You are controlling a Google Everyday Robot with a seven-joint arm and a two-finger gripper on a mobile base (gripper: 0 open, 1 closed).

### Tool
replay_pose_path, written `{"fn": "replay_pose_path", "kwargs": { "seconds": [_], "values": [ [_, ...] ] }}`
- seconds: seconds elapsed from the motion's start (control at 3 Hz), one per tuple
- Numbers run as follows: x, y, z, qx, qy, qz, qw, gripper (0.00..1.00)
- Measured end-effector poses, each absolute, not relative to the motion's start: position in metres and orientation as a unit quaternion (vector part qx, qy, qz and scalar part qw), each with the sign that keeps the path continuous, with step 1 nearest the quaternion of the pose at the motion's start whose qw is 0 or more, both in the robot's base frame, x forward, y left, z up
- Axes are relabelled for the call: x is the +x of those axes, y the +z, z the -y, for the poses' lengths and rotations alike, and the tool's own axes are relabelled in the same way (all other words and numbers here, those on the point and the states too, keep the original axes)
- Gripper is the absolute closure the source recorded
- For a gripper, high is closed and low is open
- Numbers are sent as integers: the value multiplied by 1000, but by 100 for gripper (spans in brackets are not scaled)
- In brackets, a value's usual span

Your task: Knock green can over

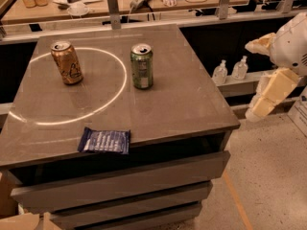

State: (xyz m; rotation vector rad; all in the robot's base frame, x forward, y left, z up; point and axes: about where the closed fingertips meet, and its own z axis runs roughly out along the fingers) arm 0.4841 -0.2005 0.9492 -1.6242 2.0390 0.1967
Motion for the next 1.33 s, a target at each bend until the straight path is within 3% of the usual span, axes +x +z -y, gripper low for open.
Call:
{"fn": "replay_pose_path", "kwargs": {
  "seconds": [0.67, 1.33],
  "values": [
    [533, 925, 153, -571, 209, -700, 376, 0],
    [542, 917, 142, -564, 215, -691, 399, 0]
  ]
}}
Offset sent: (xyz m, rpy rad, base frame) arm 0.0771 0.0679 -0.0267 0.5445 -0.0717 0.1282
